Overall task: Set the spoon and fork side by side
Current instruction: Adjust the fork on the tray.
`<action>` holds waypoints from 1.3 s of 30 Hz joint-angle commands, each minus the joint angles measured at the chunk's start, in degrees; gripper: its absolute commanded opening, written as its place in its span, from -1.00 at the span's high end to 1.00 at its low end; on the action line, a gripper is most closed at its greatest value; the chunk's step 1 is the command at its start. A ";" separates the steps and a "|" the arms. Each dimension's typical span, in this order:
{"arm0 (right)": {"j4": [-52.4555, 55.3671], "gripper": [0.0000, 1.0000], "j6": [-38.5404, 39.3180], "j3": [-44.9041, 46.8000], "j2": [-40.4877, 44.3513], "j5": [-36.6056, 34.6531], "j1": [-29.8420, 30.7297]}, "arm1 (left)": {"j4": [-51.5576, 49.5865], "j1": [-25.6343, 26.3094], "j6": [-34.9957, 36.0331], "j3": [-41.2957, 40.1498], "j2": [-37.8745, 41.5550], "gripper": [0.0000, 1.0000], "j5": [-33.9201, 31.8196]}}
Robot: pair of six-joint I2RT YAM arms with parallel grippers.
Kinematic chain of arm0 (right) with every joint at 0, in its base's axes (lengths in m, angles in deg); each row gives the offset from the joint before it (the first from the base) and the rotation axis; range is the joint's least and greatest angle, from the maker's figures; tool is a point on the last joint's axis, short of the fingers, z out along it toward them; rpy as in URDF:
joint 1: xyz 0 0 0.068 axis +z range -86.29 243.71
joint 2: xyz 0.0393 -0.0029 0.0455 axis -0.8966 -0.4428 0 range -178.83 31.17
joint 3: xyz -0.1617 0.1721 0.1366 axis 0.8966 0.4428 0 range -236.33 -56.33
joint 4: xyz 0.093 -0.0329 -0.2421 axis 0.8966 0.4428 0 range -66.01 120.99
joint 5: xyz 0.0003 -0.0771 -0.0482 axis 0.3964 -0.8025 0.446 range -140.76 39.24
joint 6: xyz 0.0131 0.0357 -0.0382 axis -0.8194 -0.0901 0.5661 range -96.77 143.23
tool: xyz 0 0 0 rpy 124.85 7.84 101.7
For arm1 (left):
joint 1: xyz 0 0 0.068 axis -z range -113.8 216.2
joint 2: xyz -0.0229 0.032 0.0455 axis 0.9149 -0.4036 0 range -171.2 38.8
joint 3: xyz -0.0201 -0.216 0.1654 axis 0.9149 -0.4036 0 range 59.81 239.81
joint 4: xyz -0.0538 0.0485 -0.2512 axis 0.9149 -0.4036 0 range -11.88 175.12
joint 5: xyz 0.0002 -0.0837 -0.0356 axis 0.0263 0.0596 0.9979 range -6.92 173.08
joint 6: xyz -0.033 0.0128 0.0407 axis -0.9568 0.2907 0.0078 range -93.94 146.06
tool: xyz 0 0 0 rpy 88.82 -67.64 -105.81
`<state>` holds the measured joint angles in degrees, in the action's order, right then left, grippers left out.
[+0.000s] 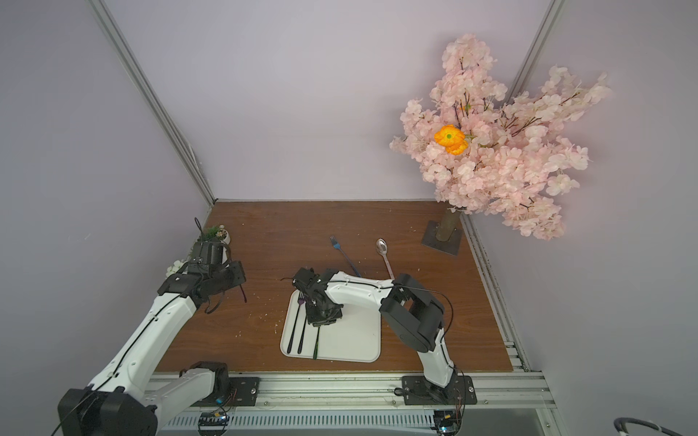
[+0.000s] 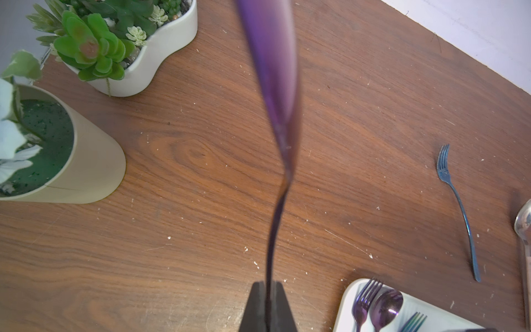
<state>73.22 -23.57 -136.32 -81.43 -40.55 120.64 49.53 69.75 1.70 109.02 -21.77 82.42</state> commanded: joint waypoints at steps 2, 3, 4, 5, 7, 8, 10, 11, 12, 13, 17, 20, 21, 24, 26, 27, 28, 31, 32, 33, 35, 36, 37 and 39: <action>-1.22 0.56 0.90 -0.45 -1.21 0.65 -0.36 | -0.18 -0.48 0.76 0.54 0.26 1.00 1.01; -1.24 0.61 0.89 -0.37 -1.13 0.63 -0.51 | -0.18 -0.48 0.87 0.44 0.32 1.00 1.04; -1.31 0.66 0.78 -0.28 -1.08 0.60 -0.78 | -0.18 -0.48 0.89 0.38 0.41 1.00 1.02; -1.40 0.72 0.71 -0.20 -0.97 0.64 -0.83 | -0.18 -0.48 0.96 0.36 0.48 1.00 1.06; -1.58 0.83 0.65 -0.17 -0.96 0.75 -1.09 | -0.18 -0.48 0.96 0.53 0.43 1.00 1.26; -1.59 0.86 0.64 -0.17 -0.94 0.81 -1.19 | -0.18 -0.48 1.04 0.53 0.38 1.00 1.34; -1.88 0.91 0.66 -0.08 -1.10 1.21 -1.38 | -0.18 -0.48 1.07 0.53 0.40 1.00 1.48; -2.00 0.93 0.64 -0.02 -1.15 1.43 -1.51 | -0.18 -0.48 1.07 0.54 0.37 1.00 1.58; -2.10 0.94 0.62 0.00 -1.18 1.53 -1.64 | -0.18 -0.48 1.07 0.54 0.37 1.00 1.67; -2.12 0.96 0.58 -0.08 -1.16 1.56 -1.76 | -0.18 -0.48 1.07 0.54 0.39 1.00 1.76; -1.61 1.00 -0.69 0.47 0.17 0.64 -2.46 | -0.18 -0.48 1.15 0.55 0.48 1.00 1.72; -1.87 1.00 -2.01 1.50 1.91 0.73 -3.16 | -0.19 -0.48 1.07 0.48 0.40 1.00 1.77; -2.19 1.00 -2.25 1.72 2.28 1.19 -3.43 | -0.18 -0.48 1.07 0.53 0.39 1.00 1.80; -2.91 1.00 -2.79 1.68 2.27 3.21 -3.98 | -0.13 -0.48 1.06 0.50 0.29 1.00 1.98; -3.59 1.00 -3.12 1.95 1.91 4.60 -4.03 | -0.10 -0.48 1.15 0.51 0.28 1.00 2.08; -4.02 1.00 -3.38 2.25 1.79 5.41 -4.02 | -0.05 -0.48 1.23 0.53 0.34 1.00 2.13; -4.68 1.00 -3.86 2.75 1.69 6.24 -4.21 | -0.13 -0.48 1.33 0.47 0.37 1.00 2.08; -5.81 1.00 -5.02 3.74 2.03 6.68 -5.04 | -0.18 -0.48 1.34 0.38 0.63 1.00 2.24; -6.15 1.00 -5.45 3.97 2.23 6.51 -5.32 | -0.18 -0.48 1.29 0.38 0.63 1.00 2.25; -6.65 1.00 -5.86 4.38 2.48 6.57 -5.55 | -0.18 -0.48 1.25 0.36 0.70 1.00 2.27; -8.70 1.00 -6.96 5.70 3.02 7.58 -6.17 | -0.14 -0.48 1.30 0.36 0.72 1.00 2.33; -9.99 1.00 -7.46 6.49 3.34 9.12 -6.39 | -0.13 -0.48 1.33 0.37 0.72 1.00 2.34; -11.68 1.00 -7.97 7.33 3.65 10.47 -6.61 | -0.14 -0.48 1.33 0.37 0.72 1.00 2.34; -13.27 1.00 -8.61 8.29 3.73 12.11 -6.83 | -0.10 -0.47 1.29 0.38 0.73 1.00 2.34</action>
<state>63.12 -29.78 -129.94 -78.57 -30.27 114.30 49.53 69.71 2.14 109.02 -21.77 84.21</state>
